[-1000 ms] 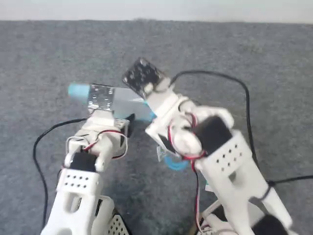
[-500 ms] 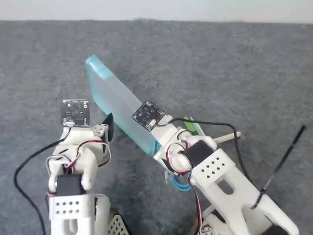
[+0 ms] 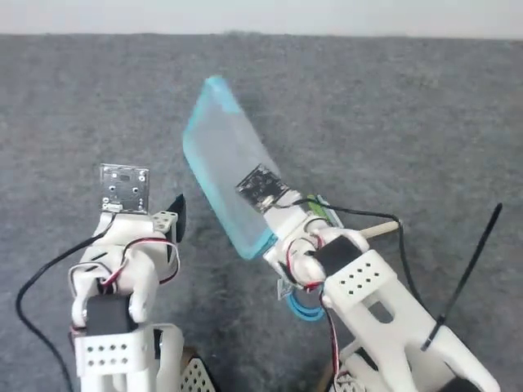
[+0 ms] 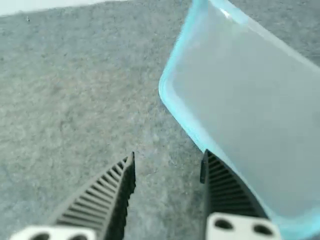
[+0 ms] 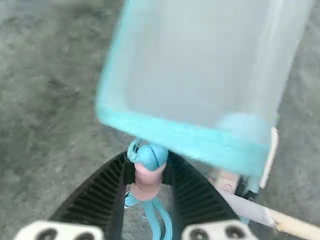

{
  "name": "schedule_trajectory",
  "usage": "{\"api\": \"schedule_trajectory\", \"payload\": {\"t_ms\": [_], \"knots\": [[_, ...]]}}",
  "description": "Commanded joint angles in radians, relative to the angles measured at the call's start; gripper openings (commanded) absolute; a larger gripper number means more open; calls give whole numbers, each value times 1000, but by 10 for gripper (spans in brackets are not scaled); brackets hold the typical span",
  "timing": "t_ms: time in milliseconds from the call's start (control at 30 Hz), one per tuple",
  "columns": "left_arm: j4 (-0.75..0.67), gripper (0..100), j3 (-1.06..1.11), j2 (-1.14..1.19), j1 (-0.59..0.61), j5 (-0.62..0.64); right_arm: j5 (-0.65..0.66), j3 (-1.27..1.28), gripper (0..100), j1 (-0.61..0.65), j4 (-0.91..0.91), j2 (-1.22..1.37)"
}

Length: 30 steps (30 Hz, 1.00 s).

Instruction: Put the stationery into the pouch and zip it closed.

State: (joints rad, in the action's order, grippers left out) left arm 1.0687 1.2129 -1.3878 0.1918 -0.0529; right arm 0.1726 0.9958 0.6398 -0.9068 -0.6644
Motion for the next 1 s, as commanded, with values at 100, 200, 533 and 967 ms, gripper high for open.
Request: {"api": "schedule_trajectory", "payload": {"t_ms": [100, 200, 533, 967], "knots": [[23, 207, -77, -17, -66, -34, 68, -32, 6, -1, 19, -96], [-58, 207, -2, -15, -34, -32, 97, -127, 6, -2, -87, -173], [-359, 202, 189, 84, -94, -32, 97, -597, 6, 2, -380, -205], [-483, 202, -7, 675, -301, 103, 58, -962, 6, 213, -535, 119]]}}
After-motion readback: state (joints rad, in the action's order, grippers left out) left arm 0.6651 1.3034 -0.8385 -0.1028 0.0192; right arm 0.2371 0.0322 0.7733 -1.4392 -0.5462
